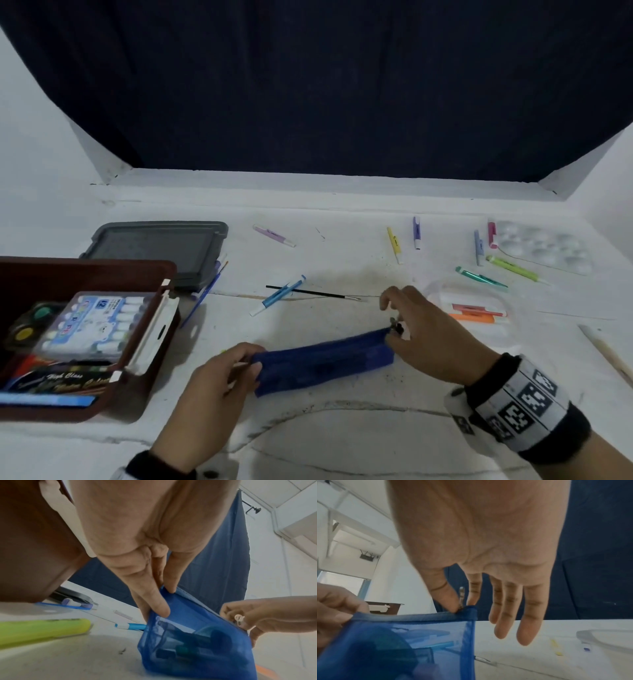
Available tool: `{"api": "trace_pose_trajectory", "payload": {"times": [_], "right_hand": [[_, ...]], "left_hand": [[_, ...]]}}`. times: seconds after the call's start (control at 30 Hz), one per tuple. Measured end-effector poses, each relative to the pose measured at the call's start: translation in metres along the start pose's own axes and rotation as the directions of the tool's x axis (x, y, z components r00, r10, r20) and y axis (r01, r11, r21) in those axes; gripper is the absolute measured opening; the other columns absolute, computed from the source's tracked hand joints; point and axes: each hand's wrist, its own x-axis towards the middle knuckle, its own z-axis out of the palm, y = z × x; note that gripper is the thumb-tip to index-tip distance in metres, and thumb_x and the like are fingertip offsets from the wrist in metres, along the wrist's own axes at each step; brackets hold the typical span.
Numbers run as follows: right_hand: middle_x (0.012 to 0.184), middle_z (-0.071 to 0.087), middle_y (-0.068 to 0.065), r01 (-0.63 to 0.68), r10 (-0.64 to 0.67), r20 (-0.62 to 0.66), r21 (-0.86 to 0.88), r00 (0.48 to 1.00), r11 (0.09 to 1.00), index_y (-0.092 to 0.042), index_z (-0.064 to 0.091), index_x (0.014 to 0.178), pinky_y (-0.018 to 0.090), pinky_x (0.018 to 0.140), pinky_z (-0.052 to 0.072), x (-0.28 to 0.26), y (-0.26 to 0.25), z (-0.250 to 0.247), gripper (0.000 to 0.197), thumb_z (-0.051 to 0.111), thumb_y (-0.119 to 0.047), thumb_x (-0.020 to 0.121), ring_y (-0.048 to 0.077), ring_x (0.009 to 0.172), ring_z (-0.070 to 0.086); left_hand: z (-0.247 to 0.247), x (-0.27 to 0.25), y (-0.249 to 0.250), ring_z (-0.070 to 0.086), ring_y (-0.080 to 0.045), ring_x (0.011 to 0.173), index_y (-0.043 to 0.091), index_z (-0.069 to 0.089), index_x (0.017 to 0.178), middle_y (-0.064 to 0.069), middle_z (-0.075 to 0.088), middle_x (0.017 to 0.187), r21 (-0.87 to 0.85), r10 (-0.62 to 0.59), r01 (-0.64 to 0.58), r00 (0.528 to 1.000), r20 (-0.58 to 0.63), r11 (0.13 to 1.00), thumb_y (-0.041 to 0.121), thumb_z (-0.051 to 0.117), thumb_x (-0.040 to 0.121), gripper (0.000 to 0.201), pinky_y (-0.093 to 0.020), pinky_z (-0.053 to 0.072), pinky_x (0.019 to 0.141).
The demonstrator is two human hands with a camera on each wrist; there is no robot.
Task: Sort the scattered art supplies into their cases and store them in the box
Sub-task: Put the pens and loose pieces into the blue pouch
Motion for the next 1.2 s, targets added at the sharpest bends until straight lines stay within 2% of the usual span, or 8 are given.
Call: {"api": "trace_pose_trajectory", "payload": {"times": [0.13,0.23,0.33,0.5,0.67,0.77,0.97,1.2], "right_hand": [[0.136,0.043,-0.02,0.176,-0.174,0.191,0.008,0.966,0.984,-0.038,0.039,0.142,0.025,0.102,0.041,0.003,-0.005,0.005,0.064,0.059,-0.035,0.081,0.002,0.121,0.045],[0.113,0.064,-0.013,0.271,-0.233,0.26,-0.118,0.937,0.955,-0.037,0.061,0.119,0.037,0.092,0.049,0.01,-0.013,0.015,0.048,0.048,-0.052,0.076,0.009,0.103,0.058],[0.096,0.067,-0.007,0.317,-0.255,0.32,-0.159,0.912,0.935,-0.033,0.065,0.108,0.039,0.081,0.05,0.015,-0.02,0.024,0.024,0.052,-0.041,0.089,0.011,0.087,0.061],[0.094,0.063,-0.006,0.316,-0.294,0.153,-0.15,0.943,0.937,-0.033,0.066,0.105,0.035,0.077,0.049,0.014,-0.01,0.031,0.024,0.042,-0.037,0.102,0.012,0.086,0.059],[0.087,0.066,-0.009,0.348,-0.338,-0.087,0.189,0.937,0.918,-0.038,0.068,0.107,0.036,0.073,0.05,0.009,-0.034,0.036,0.019,0.052,-0.029,0.1,0.007,0.08,0.06],[0.088,0.066,-0.013,0.402,-0.374,-0.152,0.256,0.915,0.879,-0.047,0.064,0.106,0.033,0.072,0.051,0.006,-0.067,0.035,0.017,0.052,-0.037,0.097,0.006,0.083,0.062],[0.09,0.067,-0.015,0.522,-0.451,-0.288,0.264,0.845,0.811,-0.038,0.066,0.108,0.032,0.073,0.051,0.019,-0.148,0.031,0.019,0.051,-0.035,0.096,0.007,0.085,0.064],[0.077,0.063,-0.015,0.541,-0.475,-0.323,0.157,0.819,0.826,-0.034,0.067,0.098,0.031,0.065,0.047,0.051,-0.25,0.057,0.019,0.049,-0.04,0.097,0.006,0.072,0.058]], "left_hand": [[0.006,-0.008,0.006,0.062,0.011,0.103,0.034,0.066,0.117,0.021,0.069,0.111,0.012,-0.028,0.028,1.0,-0.014,1.0,0.019,0.063,0.095,0.027,-0.003,0.045,0.084],[0.015,-0.019,0.013,0.06,0.008,0.109,0.034,0.064,0.121,0.016,0.068,0.115,-0.092,-0.078,0.075,0.997,-0.028,0.993,0.022,0.066,0.092,0.031,-0.004,0.047,0.084],[0.016,-0.031,0.014,0.059,0.002,0.116,0.035,0.064,0.121,0.022,0.067,0.118,-0.168,-0.086,0.074,0.994,-0.07,0.983,0.034,0.066,0.085,0.036,-0.012,0.051,0.087],[0.007,-0.053,0.02,0.053,0.001,0.129,0.037,0.057,0.135,0.023,0.055,0.14,-0.261,-0.089,0.041,0.981,-0.174,0.964,0.036,0.062,0.09,0.046,-0.015,0.048,0.097],[-0.018,-0.071,0.039,0.071,-0.013,0.091,0.034,0.071,0.113,0.003,0.073,0.105,-0.203,-0.005,-0.093,0.9,-0.436,0.975,0.024,0.057,0.093,0.027,-0.025,0.056,0.079],[-0.039,-0.08,0.046,0.059,-0.023,0.062,0.028,0.073,0.099,-0.009,0.063,0.068,-0.158,0.082,-0.212,0.808,-0.584,0.964,0.017,0.052,0.094,0.024,-0.026,0.049,0.062],[-0.111,-0.091,0.019,0.055,-0.026,0.062,0.018,0.071,0.1,-0.006,0.059,0.064,-0.109,0.144,-0.308,0.692,-0.707,0.945,0.045,0.058,0.093,0.031,-0.032,0.048,0.066],[-0.231,-0.089,-0.044,0.063,0.0,0.09,0.04,0.067,0.102,0.021,0.068,0.1,0.465,0.283,-0.065,0.864,-0.417,0.883,0.055,0.046,0.094,0.027,-0.016,0.048,0.071]]}}
